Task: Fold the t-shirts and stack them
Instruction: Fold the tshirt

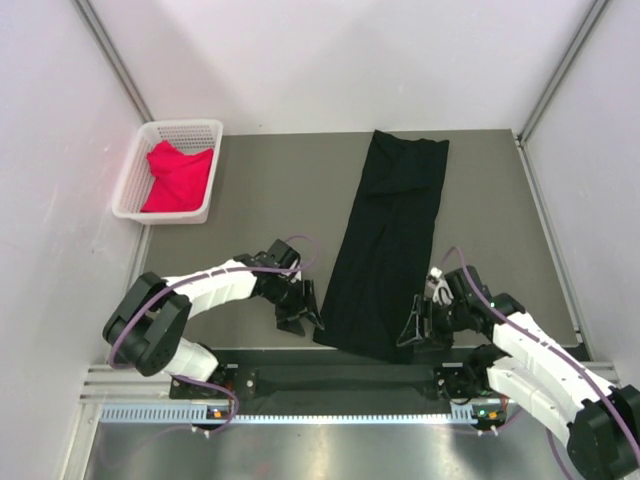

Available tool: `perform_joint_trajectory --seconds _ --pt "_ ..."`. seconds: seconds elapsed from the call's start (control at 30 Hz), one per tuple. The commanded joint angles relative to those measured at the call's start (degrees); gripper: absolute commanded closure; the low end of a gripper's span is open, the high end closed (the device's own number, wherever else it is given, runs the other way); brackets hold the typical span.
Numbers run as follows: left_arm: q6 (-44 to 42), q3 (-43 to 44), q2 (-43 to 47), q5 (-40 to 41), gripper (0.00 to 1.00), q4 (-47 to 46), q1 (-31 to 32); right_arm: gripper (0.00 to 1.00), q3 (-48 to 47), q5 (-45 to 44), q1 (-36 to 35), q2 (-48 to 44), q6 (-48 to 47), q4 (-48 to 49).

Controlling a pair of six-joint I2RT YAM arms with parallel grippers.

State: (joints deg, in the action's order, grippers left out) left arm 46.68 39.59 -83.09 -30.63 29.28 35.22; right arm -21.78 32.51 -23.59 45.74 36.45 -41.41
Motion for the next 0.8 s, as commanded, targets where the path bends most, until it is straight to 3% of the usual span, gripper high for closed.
perform_joint_trajectory --seconds 0.0,0.3,0.53,0.77 --pt "4.1 -1.6 1.3 2.9 0.4 -0.8 2.0 0.43 2.9 2.2 -0.6 -2.2 2.4 0.1" --pt "6.4 -1.7 -1.1 4.7 0.43 -3.2 4.8 0.49 5.7 -1.9 -0.6 -5.9 1.5 -4.9" --pt "8.9 -4.3 -2.3 2.2 0.48 -9.1 4.8 0.48 9.9 0.5 -0.5 -5.1 4.1 1.9" --pt "9.9 -5.3 -2.5 1.2 0.61 -11.7 4.8 0.51 11.6 0.3 -0.5 -4.0 6.4 6.9"
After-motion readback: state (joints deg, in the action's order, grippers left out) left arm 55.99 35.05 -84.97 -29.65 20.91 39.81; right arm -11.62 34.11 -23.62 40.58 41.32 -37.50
